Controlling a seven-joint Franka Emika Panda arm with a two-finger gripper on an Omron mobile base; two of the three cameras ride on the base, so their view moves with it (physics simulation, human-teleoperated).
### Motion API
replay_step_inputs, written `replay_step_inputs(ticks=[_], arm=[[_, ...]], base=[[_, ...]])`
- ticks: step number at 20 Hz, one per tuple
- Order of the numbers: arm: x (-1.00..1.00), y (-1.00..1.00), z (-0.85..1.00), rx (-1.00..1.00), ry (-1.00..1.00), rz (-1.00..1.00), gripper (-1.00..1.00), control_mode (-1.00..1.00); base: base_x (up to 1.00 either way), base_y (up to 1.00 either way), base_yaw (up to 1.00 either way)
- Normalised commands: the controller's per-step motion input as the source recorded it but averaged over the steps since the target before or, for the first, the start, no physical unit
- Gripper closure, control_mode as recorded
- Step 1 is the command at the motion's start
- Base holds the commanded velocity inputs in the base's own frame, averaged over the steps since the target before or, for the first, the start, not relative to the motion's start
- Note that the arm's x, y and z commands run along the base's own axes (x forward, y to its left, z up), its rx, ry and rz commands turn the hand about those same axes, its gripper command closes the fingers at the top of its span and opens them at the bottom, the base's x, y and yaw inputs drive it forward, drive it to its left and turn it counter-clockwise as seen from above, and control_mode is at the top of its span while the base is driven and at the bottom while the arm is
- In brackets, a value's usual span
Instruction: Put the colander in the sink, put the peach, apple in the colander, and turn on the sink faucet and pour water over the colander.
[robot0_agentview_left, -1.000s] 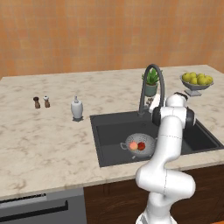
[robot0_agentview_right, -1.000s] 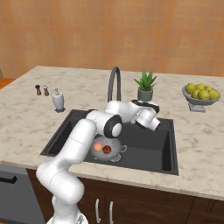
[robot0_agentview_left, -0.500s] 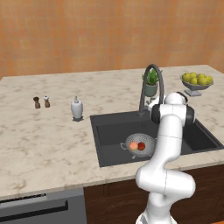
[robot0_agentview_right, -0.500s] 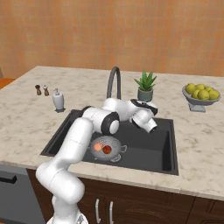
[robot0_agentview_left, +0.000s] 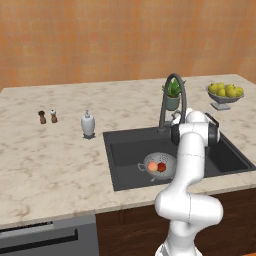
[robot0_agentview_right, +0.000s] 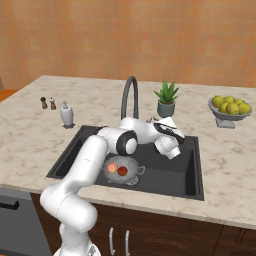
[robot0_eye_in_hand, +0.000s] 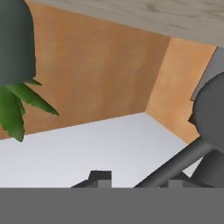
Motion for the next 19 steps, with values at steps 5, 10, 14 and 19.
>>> replay_step_inputs(ticks=[5,10,14,19], arm=[[-0.31,-0.97,0.38,0.10,0.05,-0.05,1.00,-1.00],[-1.00,-0.60,1.00,0.24,-0.24,0.00,1.00,-1.00],[-0.95,-0.02,0.75,0.18,-0.32,0.00,1.00,-1.00],[-0.46,0.00,0.06,0.07,-0.17,0.00,1.00,-1.00]], base=[[0.00,0.00,0.00],[0.00,0.00,0.00],[0.00,0.00,0.00],[0.00,0.00,0.00]])
